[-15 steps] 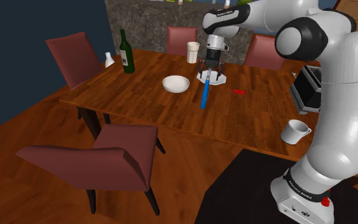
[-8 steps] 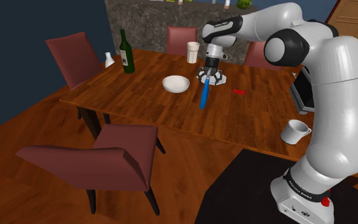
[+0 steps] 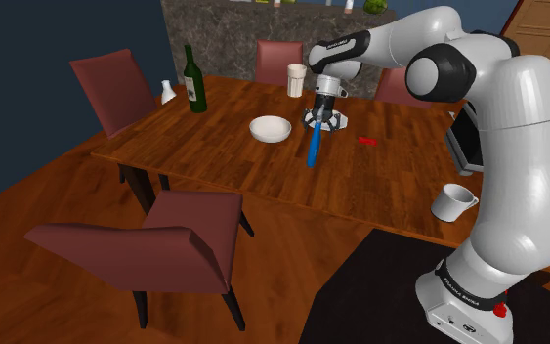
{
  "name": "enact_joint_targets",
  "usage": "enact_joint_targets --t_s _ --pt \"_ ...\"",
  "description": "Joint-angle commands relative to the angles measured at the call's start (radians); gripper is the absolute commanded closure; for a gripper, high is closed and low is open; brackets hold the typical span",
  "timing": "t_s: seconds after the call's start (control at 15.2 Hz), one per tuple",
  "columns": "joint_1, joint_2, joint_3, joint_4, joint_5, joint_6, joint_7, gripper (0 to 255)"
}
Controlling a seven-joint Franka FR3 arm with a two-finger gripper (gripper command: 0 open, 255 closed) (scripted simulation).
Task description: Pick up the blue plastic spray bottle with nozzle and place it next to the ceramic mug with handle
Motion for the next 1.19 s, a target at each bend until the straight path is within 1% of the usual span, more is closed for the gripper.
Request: enact_joint_targets --t_s 0.0,0.13,0.2,0.79,1.12 --pt "0.0 -0.001 0.0 -0.001 0.0 0.001 0.0 0" --pt "0.0 0.0 0.0 -0.001 0.0 0.001 0.0 0" --pt "0.0 0.0 0.0 -0.001 0.0 0.001 0.0 255" --pt "0.0 -0.001 0.0 -0.001 0.0 0.001 0.0 255" --pt "-0.001 -0.026 -0.002 0.025 -0.004 -0.049 0.015 255"
